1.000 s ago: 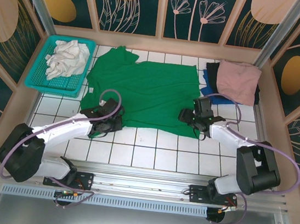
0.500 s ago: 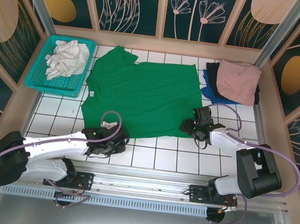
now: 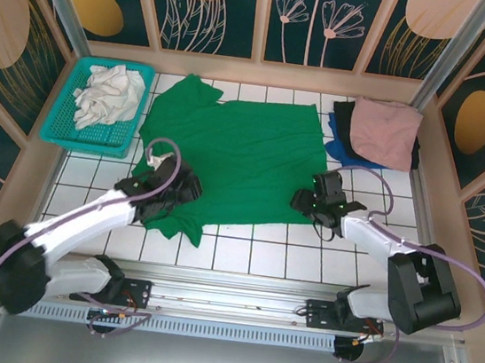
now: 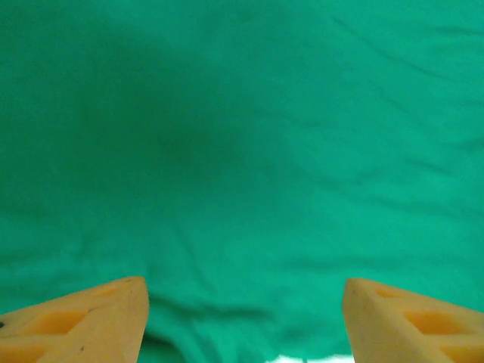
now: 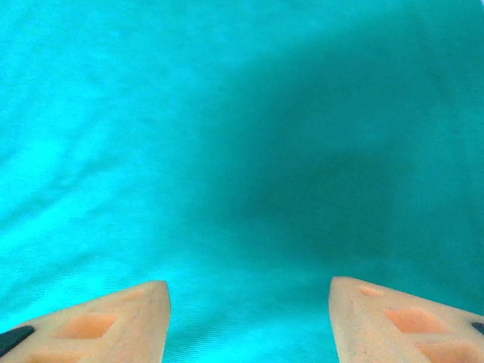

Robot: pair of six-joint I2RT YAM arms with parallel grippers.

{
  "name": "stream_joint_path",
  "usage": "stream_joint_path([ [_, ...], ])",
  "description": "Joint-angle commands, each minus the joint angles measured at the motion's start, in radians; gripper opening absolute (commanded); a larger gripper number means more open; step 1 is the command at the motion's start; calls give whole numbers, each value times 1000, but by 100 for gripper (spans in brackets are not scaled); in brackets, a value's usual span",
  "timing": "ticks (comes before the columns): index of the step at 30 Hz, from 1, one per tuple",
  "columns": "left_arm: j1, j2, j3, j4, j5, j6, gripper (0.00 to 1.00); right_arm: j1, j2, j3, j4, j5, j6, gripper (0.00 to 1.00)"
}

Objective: Fold and stack the t-shirts

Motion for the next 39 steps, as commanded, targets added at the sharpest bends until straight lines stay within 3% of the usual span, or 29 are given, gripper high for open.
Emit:
stream_joint_path([
  [1, 93, 197, 45, 151, -10, 160, 66, 3, 82, 48, 81, -12, -12, 58],
  [3, 148, 347, 101, 200, 1, 181, 68, 0, 139, 68, 76, 8, -17, 58],
  [7, 243, 604, 231, 239, 56, 241, 63, -43, 178, 35, 66, 23, -11, 58],
  [11, 281, 738, 343, 247, 65, 288, 65, -105, 142, -45, 73, 3, 10, 58],
  [16, 288, 832, 485, 186, 126, 352, 69, -104, 60, -100, 44, -11, 47, 59],
  [20, 288, 712, 385, 171, 135, 342, 74, -105, -65, -103, -48, 23, 78, 60],
  [26, 287, 428, 58, 191, 171, 275, 81, -106, -205, -88, -118, 39, 80, 62],
  [29, 288, 314, -23, 194, 167, 248, 93, -104, -181, -79, -57, -4, 62, 61],
  [34, 267, 193, -53, 152, 151, 227, 96, -75, -33, -39, -25, -18, 52, 60],
  [39, 149, 10, -106, 11, 56, 156, 98, -40, -64, -56, -128, 59, 126, 61],
])
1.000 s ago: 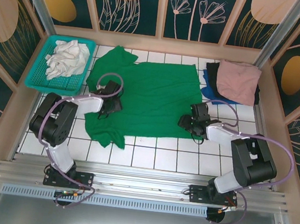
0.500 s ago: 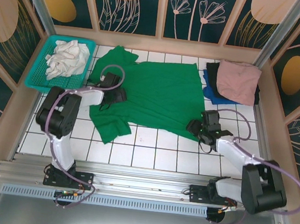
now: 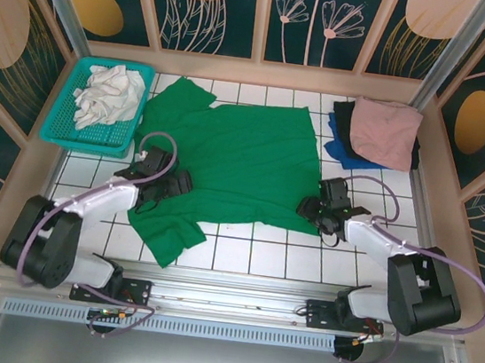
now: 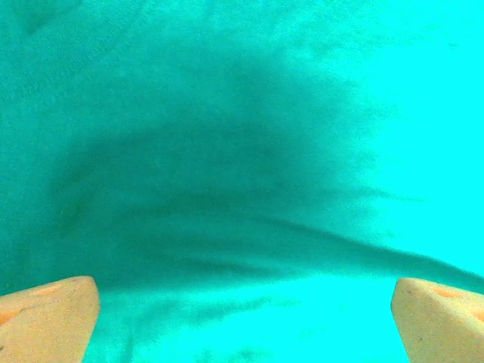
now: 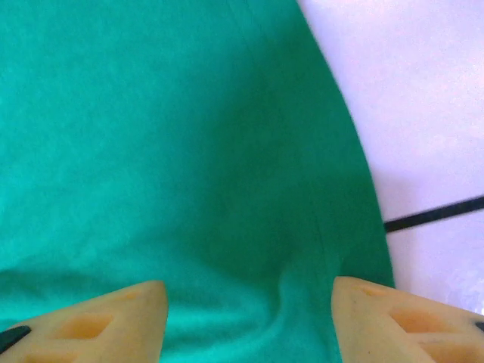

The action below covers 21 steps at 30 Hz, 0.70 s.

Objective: Fold and stack the t-shirts

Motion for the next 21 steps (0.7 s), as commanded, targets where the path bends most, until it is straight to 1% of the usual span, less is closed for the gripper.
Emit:
stream_joint_path([
  [1, -93, -133, -46, -146, -72, -89, 99, 19, -59, 5, -102, 95, 72, 61],
  [3, -157, -188, -82, -185, -76, -146, 98, 21, -105, -8, -140, 125, 106, 61],
  [6, -297, -227, -133, -260, -85, -269, 98, 28, -152, -27, -168, 104, 145, 58],
  [7, -350, -233, -145, -291, -93, -323, 97, 42, -162, -31, -179, 99, 159, 56],
  [9, -442, -248, -165, -341, -100, -421, 91, 72, -167, -33, -203, 96, 184, 56],
  [11, -516, -267, -177, -401, -113, -518, 86, 93, -160, -36, -225, 106, 200, 56],
  [14, -593, -301, -168, -516, -138, -618, 81, 92, -139, -46, -226, 114, 200, 57],
  [18, -662, -339, -123, -680, -164, -705, 80, 86, -113, -38, -233, 130, 180, 57],
  [20, -686, -336, -132, -683, -146, -720, 77, 72, -118, -41, -235, 137, 171, 57],
  [21, -698, -330, -142, -672, -139, -731, 72, 60, -125, -47, -228, 132, 166, 56],
])
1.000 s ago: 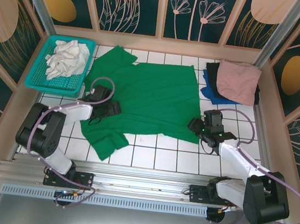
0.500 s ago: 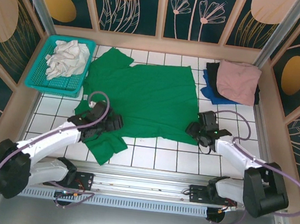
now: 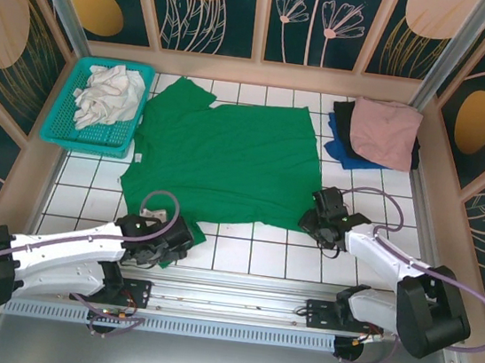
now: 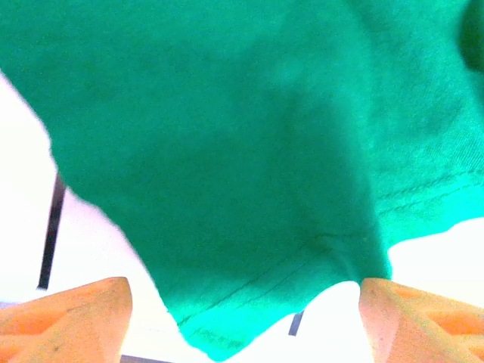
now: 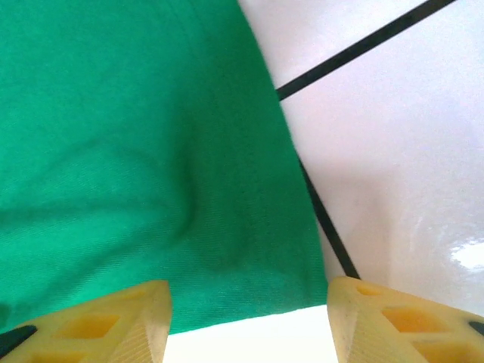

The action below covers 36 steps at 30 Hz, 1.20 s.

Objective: Fold and stack the t-shirts

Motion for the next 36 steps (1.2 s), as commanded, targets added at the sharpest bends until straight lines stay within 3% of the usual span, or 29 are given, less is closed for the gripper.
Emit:
stream_joint_path([
  [1, -33, 9, -4, -86, -1, -94, 66, -29, -13, -20, -14, 31, 2, 56],
  [3, -44, 11, -30, -59, 16, -104, 55, -35, -29, -32, 9, 6, 0, 54],
  [8, -46, -39, -90, 86, 36, -105, 45, -37, -6, -39, 44, -18, -12, 54],
  [11, -47, -50, -127, 134, 55, -103, 43, -36, 17, -48, 76, -40, -13, 53],
  [18, -47, -85, -124, 111, 35, -94, 15, -42, 34, -53, 92, -30, -14, 50],
  [27, -47, -205, -25, -17, -28, -58, 6, -42, 7, -61, 76, -11, -2, 39],
  [30, -46, -230, -27, -13, -39, -53, 0, -42, 22, -69, 101, -25, -14, 32],
  [36, -47, -257, 20, -36, -85, -27, 0, -42, 37, -57, 108, -17, -33, 15],
])
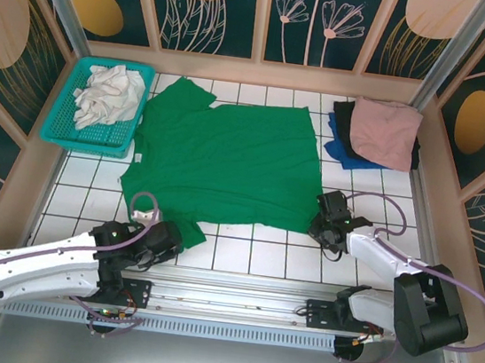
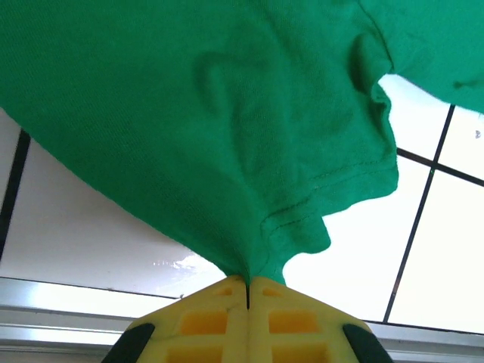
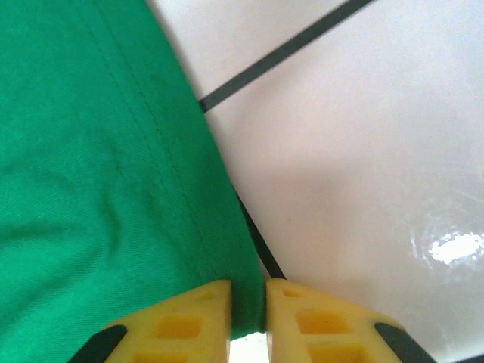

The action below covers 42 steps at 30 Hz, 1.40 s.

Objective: Fold and stack the t-shirts

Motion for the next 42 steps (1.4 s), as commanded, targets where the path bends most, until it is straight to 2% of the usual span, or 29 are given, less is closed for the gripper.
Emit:
stream_joint_path([
  [1, -7, -22, 77, -60, -75, 39, 0, 2, 19, -3, 59, -12, -12, 13],
  [4, -7, -37, 169, -144, -167, 62, 0, -13, -9, 12, 34, 17, -41, 1],
  [5, -6, -40, 198, -165, -202, 73, 0, -22, -26, 16, 25, 21, -51, 0],
  [13, -6, -55, 422, -300, -460, 124, 0, -35, -195, 107, -152, 93, -33, 0],
  [18, -6, -38, 494, -307, -556, 187, 0, -37, -297, 158, -247, 127, -10, 0],
  [23, 7, 83, 582, -247, -609, 292, 0, -37, -309, 157, -254, 117, -11, 0],
  [25, 70, 127, 587, -198, -575, 363, 0, -38, -290, 157, -222, 105, -22, 0],
  [28, 260, 144, 515, 29, -353, 550, 0, -38, -227, 190, -157, 83, -42, 0],
  [30, 350, 176, 465, 115, -247, 603, 0, -38, -182, 212, -114, 87, -56, 0],
  [33, 429, 258, 445, 138, -203, 630, 0, -49, -91, 247, -44, 82, -87, 0],
  [36, 547, 318, 404, 207, -95, 681, 0, -78, 26, 295, 26, 46, -123, 0],
  [42, 725, 426, 405, 264, -35, 763, 0, -118, 252, 441, 80, 16, -191, 0],
])
